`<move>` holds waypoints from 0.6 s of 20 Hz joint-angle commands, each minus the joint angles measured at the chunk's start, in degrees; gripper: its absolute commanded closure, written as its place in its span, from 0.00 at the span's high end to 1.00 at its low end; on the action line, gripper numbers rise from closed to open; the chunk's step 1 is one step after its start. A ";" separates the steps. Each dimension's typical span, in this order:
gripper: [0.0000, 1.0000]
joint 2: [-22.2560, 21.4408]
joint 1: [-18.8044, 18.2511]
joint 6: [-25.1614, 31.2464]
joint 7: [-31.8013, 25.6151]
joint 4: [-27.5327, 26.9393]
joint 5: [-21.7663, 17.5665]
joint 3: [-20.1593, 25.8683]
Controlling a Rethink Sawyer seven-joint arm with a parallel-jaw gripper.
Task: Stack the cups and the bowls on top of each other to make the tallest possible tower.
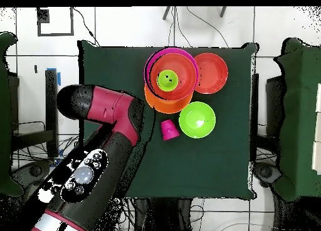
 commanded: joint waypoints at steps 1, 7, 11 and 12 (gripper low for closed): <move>1.00 3.34 1.88 4.40 15.37 -4.08 3.23 5.89; 1.00 -0.61 0.22 0.13 10.22 0.22 9.02 11.58; 1.00 -4.90 -2.65 -5.12 2.13 4.91 14.07 18.04; 1.00 -4.86 -2.72 -5.29 1.96 4.65 14.43 18.47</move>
